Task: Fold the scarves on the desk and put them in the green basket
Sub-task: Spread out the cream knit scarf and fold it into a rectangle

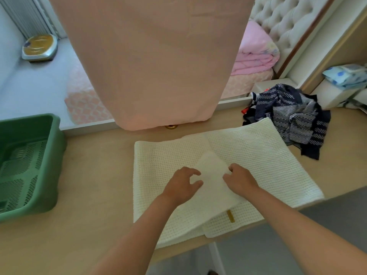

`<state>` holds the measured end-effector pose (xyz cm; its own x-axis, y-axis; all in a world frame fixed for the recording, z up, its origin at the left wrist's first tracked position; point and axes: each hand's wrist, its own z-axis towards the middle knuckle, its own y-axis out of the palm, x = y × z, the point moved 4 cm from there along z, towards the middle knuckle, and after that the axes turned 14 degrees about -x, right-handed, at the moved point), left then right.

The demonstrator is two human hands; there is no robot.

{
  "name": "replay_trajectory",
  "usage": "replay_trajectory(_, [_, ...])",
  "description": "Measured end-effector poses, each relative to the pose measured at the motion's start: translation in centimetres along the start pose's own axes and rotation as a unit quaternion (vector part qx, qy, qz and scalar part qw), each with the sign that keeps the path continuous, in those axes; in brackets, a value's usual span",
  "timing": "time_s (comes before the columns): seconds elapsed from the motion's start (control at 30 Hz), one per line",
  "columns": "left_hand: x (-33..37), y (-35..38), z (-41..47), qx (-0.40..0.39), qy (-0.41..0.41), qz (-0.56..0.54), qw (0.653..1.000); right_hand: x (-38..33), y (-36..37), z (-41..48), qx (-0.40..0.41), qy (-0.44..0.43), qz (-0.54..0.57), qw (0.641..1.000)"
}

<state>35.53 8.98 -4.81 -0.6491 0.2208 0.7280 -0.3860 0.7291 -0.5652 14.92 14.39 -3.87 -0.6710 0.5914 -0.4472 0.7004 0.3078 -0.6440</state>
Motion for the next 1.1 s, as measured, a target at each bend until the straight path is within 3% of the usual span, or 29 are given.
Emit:
replay_trajectory(0.17, [-1.3, 4.0, 0.0, -0.125, -0.106, 0.126, 0.978, 5.9, 0.6, 0.1, -0.117, 0.121, -0.208, 0.964])
replay_trajectory(0.3, [-2.7, 5.3, -0.1, -0.190, -0.129, 0.124, 0.965, 4.3, 1.4, 2.0, -0.051, 0.042, -0.224, 0.972])
replay_trajectory(0.47, [-2.9, 2.4, 2.2, -0.058, -0.096, 0.144, 0.983, -0.7, 0.9, 6.0, 0.055, -0.115, -0.030, 0.991])
replay_trajectory(0.6, [-2.7, -0.3, 4.7, 0.045, -0.055, 0.165, 0.984, -3.1, 0.8, 10.2, 0.034, -0.073, 0.066, 0.995])
replay_trajectory(0.7, [-2.9, -1.4, 6.4, 0.073, -0.047, 0.178, 0.980, -3.4, 1.0, 12.4, 0.018, -0.005, 0.035, 0.999])
replay_trajectory(0.8, [-2.9, -2.0, 7.6, 0.096, -0.047, 0.180, 0.978, -3.7, 0.0, 13.2, 0.034, -0.015, -0.020, 0.999])
replay_trajectory(0.97, [-1.4, -2.8, 9.0, 0.167, -0.051, 0.215, 0.961, -2.6, -7.2, 12.6, 0.268, -0.061, -0.044, 0.961])
replay_trajectory(1.03, [-1.1, -2.3, 10.0, 0.155, -0.066, 0.220, 0.961, -0.4, -9.5, 13.3, 0.272, -0.032, -0.037, 0.961])
replay_trajectory(1.1, [-1.5, -0.7, 11.2, 0.072, -0.100, 0.218, 0.968, 1.7, -10.0, 14.4, 0.208, 0.002, -0.040, 0.977])
